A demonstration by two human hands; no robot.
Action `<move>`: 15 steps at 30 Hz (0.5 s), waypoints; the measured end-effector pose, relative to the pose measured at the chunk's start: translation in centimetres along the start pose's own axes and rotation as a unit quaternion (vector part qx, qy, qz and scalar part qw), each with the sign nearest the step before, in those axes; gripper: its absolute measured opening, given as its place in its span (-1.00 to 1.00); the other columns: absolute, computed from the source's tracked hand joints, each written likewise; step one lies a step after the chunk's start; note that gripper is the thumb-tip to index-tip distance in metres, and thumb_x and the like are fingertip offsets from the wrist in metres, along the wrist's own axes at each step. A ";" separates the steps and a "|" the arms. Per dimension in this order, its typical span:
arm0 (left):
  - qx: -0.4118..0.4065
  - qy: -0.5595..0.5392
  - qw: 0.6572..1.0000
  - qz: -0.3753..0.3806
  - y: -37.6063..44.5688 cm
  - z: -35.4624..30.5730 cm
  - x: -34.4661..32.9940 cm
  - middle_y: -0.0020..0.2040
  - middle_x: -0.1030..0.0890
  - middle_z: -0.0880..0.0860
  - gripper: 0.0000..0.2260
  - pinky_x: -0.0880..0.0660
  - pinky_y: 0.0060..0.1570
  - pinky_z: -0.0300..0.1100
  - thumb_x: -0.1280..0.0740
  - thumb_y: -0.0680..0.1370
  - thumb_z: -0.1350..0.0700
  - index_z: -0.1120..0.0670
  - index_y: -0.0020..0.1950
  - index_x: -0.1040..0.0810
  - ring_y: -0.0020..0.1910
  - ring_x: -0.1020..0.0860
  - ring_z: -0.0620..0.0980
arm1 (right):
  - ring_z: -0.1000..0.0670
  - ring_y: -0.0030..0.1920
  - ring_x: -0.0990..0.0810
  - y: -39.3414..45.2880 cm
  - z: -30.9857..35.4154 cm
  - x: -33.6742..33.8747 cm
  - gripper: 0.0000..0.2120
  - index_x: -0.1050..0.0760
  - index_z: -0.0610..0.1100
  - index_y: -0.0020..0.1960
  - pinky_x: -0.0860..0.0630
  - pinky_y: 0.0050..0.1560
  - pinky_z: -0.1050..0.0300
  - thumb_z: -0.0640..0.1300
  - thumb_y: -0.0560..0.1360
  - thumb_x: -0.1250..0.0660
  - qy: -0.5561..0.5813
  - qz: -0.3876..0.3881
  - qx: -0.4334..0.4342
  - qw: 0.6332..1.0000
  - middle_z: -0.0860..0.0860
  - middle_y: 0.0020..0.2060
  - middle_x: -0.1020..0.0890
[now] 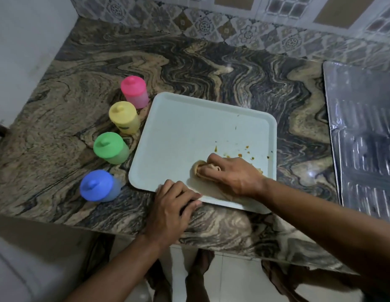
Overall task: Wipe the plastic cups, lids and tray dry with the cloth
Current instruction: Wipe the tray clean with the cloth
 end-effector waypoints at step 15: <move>-0.002 0.033 0.999 -0.005 0.1 0.3 -0.7 -0.09 -0.51 -0.17 -0.85 -0.48 -0.11 0.00 -0.34 0.64 -0.15 -0.15 0.08 -0.65 -0.11 -0.47 -0.02 | -0.31 -0.39 -0.56 6.8 -13.7 3.4 -0.70 -0.51 -0.02 0.31 -0.57 -0.43 -0.13 -0.04 0.62 -0.17 -0.038 -0.067 -0.102 0.992 -0.19 0.04 -0.52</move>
Point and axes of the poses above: each hand's wrist, its own y-axis towards the middle knuckle, its own x-axis out of the back of the hand, z = x × y, the point moved 8 cm from there along y, towards the middle knuckle
